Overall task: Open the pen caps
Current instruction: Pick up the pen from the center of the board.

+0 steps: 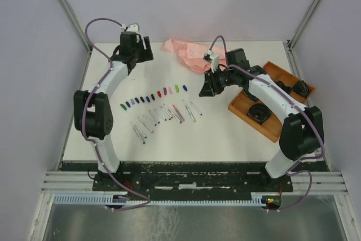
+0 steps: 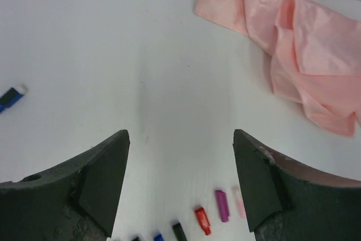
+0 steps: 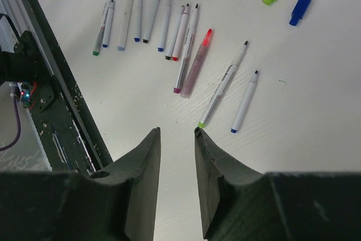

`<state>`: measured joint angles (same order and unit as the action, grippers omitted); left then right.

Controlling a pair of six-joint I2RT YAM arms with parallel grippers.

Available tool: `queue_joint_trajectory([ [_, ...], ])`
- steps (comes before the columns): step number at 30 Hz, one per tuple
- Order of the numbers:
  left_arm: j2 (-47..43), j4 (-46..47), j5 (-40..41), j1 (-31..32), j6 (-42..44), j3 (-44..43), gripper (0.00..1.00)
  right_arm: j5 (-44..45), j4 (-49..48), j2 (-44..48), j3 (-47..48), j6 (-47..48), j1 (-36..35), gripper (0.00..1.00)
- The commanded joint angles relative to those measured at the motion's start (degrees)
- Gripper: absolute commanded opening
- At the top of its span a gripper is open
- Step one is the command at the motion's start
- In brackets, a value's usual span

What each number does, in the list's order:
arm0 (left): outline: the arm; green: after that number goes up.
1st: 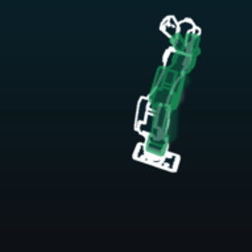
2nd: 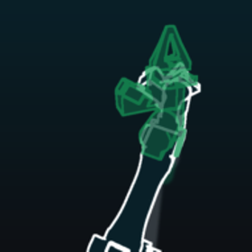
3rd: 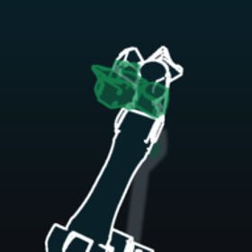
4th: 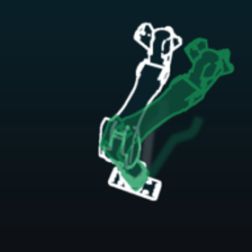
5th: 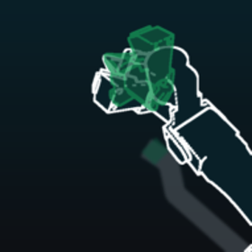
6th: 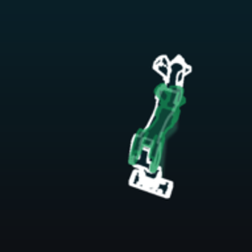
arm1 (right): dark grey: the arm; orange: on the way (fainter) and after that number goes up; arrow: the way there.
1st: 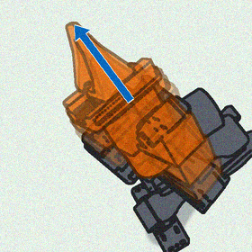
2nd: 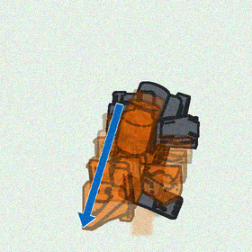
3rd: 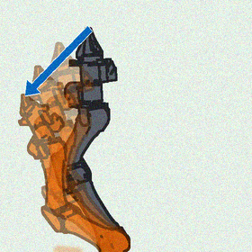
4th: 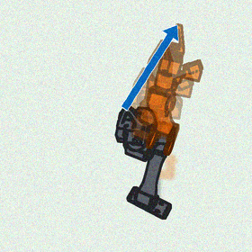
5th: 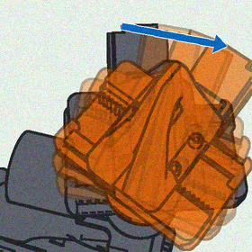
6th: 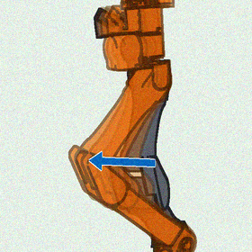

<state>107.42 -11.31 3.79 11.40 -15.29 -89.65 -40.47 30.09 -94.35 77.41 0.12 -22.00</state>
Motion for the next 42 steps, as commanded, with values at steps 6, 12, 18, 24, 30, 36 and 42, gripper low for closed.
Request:
queue_joint_trajectory([
  [6,6.33,-3.68,-8.74,-11.61,11.70,-3.30,0.83,-4.92,1.25,1.77,2.22,4.10,0.32,0.37],
  [12,11.01,-5.71,-7.46,-17.30,11.08,-5.31,0.89,-5.68,1.47,1.61,2.29,4.18,0.49,0.37],
  [18,14.28,-8.49,-5.42,-21.57,12.30,-10.11,0.89,-5.93,1.66,1.59,2.38,4.27,0.59,0.37],
  [24,20.53,-14.26,-7.67,-23.98,13.22,-18.80,0.94,-6.23,1.70,1.91,2.30,4.18,0.90,0.37],
  [30,26.16,-18.90,-10.42,-25.10,12.82,-25.35,0.95,-6.78,1.65,1.63,2.39,3.91,1.17,0.37],
  [36,29.18,-19.49,-11.60,-25.13,12.30,-27.04,0.94,-7.67,1.68,1.18,2.49,3.48,1.62,0.36],
  [42,29.93,-19.95,-13.36,-25.11,10.57,-26.75,0.75,-8.48,1.56,0.54,2.64,3.00,1.81,0.36],
])
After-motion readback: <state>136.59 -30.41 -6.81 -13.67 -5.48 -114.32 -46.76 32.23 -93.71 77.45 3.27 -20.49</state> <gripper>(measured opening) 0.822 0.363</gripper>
